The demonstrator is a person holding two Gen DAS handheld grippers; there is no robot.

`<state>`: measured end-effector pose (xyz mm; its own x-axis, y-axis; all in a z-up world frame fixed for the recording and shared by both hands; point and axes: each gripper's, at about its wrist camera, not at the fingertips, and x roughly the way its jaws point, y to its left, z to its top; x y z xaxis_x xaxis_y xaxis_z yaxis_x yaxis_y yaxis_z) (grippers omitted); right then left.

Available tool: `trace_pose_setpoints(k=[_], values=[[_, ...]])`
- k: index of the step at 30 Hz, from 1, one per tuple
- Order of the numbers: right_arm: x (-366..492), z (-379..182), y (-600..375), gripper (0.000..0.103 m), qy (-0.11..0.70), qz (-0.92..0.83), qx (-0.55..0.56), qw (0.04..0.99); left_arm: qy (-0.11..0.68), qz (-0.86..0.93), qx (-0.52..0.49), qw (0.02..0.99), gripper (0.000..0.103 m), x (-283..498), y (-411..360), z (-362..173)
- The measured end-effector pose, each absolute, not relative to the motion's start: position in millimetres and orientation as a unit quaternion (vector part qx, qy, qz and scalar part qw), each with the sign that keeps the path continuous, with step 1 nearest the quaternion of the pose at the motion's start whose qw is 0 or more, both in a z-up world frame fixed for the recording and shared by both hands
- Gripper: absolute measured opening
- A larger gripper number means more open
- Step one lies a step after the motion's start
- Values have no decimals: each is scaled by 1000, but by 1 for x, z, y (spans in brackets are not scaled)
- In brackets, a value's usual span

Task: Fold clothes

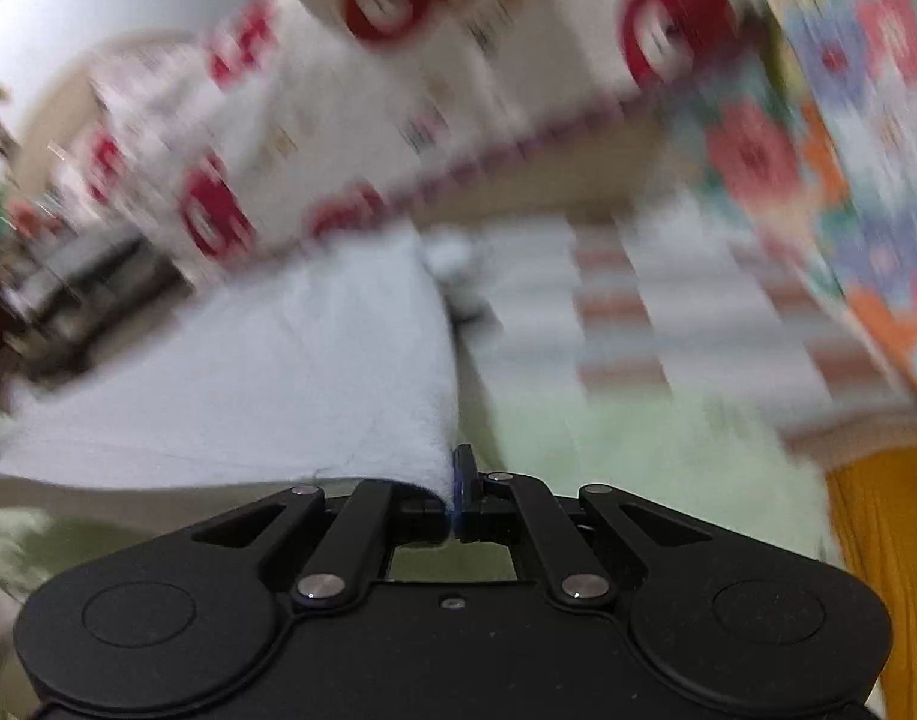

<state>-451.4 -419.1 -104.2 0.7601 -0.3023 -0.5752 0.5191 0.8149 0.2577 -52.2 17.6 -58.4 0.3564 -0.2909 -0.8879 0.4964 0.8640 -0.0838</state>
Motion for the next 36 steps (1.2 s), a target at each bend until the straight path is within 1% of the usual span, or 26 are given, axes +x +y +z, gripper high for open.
trace_pose_setpoints(k=[2,4,6,7,8,10,11,12,14,15,16,17,18,19,21,22,23,24,25,27,30,33,36], values=[[-454,-117,-421,0,279,-224,230,905,528,-235,136,805,0,-53,8,-69],[-453,-118,-420,0,289,-220,219,906,530,-223,156,803,0,-51,4,-72],[-449,-114,-423,1,313,-204,209,904,533,-220,149,803,0,-49,5,-70],[-449,-111,-424,4,328,-202,210,899,527,-221,148,807,0,-49,3,-63],[-449,-107,-426,11,343,-201,213,893,521,-221,147,811,2,-48,1,-56],[-453,-99,-425,13,367,-206,215,881,509,-222,145,819,4,-47,-4,-43],[-456,-93,-423,19,376,-212,215,876,502,-223,145,823,8,-47,-6,-36],[-461,-83,-420,23,368,-214,216,879,496,-224,144,826,11,-46,-8,-29],[-469,-63,-416,27,335,-208,226,891,484,-225,142,834,25,-46,-13,-15],[-466,-54,-417,27,309,-200,246,897,477,-225,141,838,27,-45,-15,-8],[-462,-46,-419,27,282,-193,267,901,471,-226,140,841,31,-45,-17,-1],[-447,-41,-424,28,251,-173,288,908,462,-228,147,845,38,-38,-28,11],[-430,-35,-429,30,219,-152,308,913,452,-230,155,848,42,-31,-40,23],[-403,-33,-433,33,215,-133,317,914,443,-232,162,851,44,-24,-52,35],[-344,-29,-437,35,218,-100,330,913,423,-240,181,855,48,-6,-74,57],[-316,-24,-438,35,208,-80,333,916,405,-243,197,859,55,3,-87,68],[-288,-20,-438,37,196,-58,336,919,386,-245,213,863,58,13,-100,79],[-263,-14,-438,45,185,-55,329,924,370,-242,226,868,59,20,-111,84],[-233,-10,-436,48,198,-59,310,928,353,-238,229,876,59,25,-119,89],[-179,-5,-433,48,225,-66,279,931,316,-231,232,890,63,35,-135,98],[-116,1,-431,48,262,-63,247,931,297,-248,208,898,65,47,-143,91],[-74,12,-428,48,281,-77,199,936,306,-255,212,893,65,51,-137,69],[-33,25,-450,49,312,-70,156,935,314,-263,216,886,65,56,-131,47]])
